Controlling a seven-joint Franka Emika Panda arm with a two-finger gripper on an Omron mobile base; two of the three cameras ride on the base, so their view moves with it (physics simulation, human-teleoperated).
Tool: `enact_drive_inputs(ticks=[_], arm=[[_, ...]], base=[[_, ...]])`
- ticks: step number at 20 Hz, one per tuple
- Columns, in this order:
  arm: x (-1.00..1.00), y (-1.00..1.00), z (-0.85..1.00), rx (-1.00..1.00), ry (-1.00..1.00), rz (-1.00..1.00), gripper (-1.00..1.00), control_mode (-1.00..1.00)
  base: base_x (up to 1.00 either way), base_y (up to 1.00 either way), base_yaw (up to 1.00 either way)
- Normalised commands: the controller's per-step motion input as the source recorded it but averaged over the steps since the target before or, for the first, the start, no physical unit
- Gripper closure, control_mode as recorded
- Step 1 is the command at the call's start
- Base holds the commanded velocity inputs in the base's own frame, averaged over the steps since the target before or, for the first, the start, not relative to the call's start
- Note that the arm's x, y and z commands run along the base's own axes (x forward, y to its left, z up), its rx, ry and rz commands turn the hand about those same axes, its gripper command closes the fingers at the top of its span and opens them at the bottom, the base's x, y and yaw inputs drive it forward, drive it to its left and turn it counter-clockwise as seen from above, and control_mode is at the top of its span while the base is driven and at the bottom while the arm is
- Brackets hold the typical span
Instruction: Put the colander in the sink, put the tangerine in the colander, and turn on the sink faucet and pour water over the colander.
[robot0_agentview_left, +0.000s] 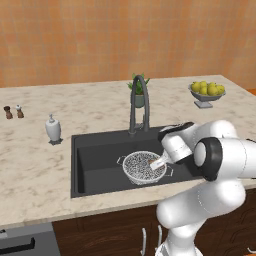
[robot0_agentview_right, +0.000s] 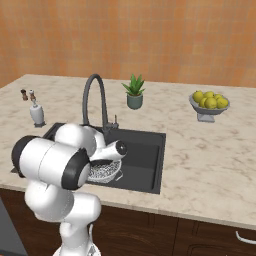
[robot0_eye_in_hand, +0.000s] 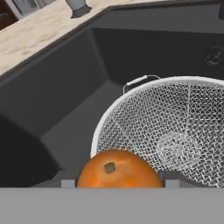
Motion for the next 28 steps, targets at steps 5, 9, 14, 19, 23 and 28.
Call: enact_drive_inputs(ticks=[5, 9, 14, 19, 23, 28], arm=[[0.05, 0.01, -0.21, -0.01, -0.01, 0.0, 1.0, -1.0], [0.1, 0.07, -0.22, -0.02, 0.0, 0.0, 1.0, -1.0], [0.21, 0.3, -0.13, -0.03, 0.0, 0.0, -1.0, -1.0], [0.18, 0.06, -0.02, -0.02, -0.02, 0.0, -1.0, -1.0], [0.03, -0.29, 0.05, -0.01, -0.11, 0.0, -1.0, -1.0], [0.0, -0.6, 0.56, 0.0, -0.14, 0.0, -1.0, -1.0]], base=[[0.0, 0.0, 0.0], [0.0, 0.0, 0.0], [0.0, 0.0, 0.0], [0.0, 0.0, 0.0], [0.0, 0.0, 0.0], [0.0, 0.0, 0.0]])
